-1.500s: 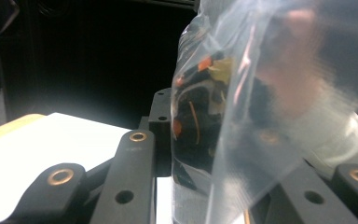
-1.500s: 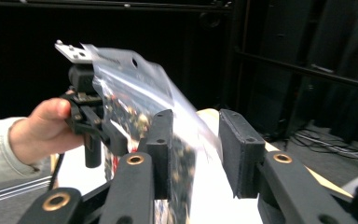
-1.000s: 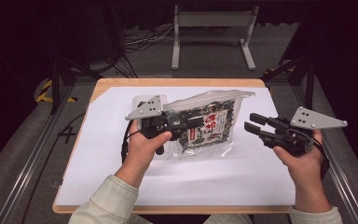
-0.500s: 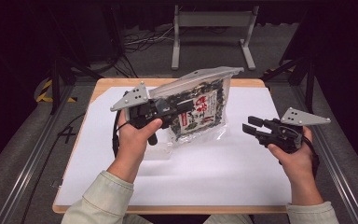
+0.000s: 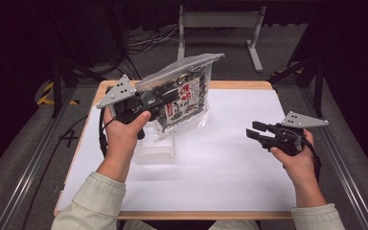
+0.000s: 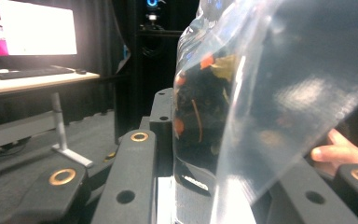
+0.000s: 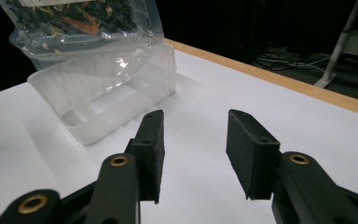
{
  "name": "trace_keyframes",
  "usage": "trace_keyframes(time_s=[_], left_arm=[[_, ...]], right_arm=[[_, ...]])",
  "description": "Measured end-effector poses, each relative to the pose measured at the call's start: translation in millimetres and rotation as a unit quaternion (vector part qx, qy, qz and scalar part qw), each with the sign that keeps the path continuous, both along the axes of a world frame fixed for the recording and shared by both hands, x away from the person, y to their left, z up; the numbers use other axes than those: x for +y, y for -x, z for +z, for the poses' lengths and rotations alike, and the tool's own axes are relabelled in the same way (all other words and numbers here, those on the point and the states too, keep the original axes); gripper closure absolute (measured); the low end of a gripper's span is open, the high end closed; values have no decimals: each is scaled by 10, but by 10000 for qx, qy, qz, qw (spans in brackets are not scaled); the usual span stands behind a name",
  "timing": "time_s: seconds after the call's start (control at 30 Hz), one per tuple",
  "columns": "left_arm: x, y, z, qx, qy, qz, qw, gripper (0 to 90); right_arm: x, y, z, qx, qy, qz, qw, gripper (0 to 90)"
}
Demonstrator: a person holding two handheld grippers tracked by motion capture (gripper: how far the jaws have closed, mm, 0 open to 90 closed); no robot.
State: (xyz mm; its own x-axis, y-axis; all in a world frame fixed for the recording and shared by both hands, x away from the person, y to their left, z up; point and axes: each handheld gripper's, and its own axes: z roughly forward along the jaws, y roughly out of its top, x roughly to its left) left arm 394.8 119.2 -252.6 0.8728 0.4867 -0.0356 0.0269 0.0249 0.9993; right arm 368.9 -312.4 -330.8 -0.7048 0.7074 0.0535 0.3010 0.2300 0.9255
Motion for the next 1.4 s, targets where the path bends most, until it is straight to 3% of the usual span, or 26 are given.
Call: trace_keyframes(time_s=[0.13,0.3,0.57,0.87,1.4], left_arm=[[81,-20,7,-34,-32,181,9998,720],[187,-36,0,23,-61,656,9978,720],[309,-118,-80,92,83,771,9969,719],[369,-237,-343,173,139,1012,9946,719],[424,-271,-635,370,-122,1278,9910,718]], right_arm=[[-17,-17,-23,38,25,-20,10000,573],[-27,-31,-47,138,-71,-3,9999,593],[-35,-37,-57,194,-96,-14,9998,603],[-20,-46,-76,250,-101,17,9996,606],[-7,-55,-97,347,-95,70,9993,602]])
